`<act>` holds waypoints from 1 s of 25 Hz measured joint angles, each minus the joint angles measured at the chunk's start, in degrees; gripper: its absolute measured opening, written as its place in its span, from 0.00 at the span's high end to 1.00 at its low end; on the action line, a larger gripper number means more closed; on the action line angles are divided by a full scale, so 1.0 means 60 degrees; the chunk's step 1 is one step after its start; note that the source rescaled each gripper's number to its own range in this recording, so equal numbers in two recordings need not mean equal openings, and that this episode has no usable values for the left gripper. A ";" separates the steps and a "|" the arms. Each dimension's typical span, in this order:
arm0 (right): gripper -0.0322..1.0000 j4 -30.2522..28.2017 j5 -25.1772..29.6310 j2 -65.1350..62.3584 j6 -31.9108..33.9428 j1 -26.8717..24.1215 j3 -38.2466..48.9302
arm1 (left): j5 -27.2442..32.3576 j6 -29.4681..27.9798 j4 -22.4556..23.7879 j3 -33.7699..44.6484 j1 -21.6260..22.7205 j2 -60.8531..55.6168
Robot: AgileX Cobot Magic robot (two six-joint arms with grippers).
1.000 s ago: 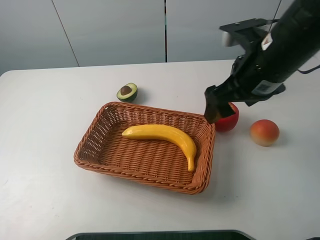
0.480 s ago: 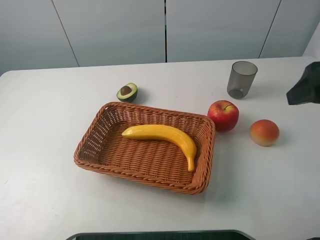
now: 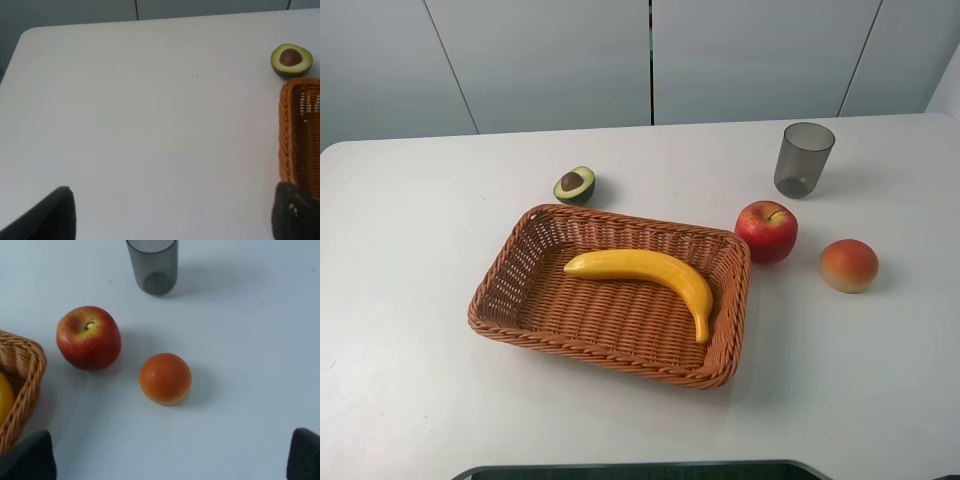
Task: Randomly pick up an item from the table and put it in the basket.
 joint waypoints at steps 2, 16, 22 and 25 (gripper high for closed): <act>0.01 0.0000 0.0157 -0.0737 0.0020 0.0000 0.0007 | 0.0000 0.0000 0.0000 0.0000 0.0000 0.0000; 0.01 0.0376 0.0105 -0.3902 -0.0721 0.0000 0.1559 | 0.0000 0.0000 0.0000 0.0000 0.0000 0.0000; 0.01 0.0487 0.0034 -0.3942 -0.0721 0.0000 0.1561 | 0.0000 0.0000 0.0000 0.0000 0.0000 0.0000; 0.01 0.0487 0.0034 -0.3949 -0.0721 0.0000 0.1561 | 0.0000 0.0000 0.0000 0.0000 0.0000 0.0000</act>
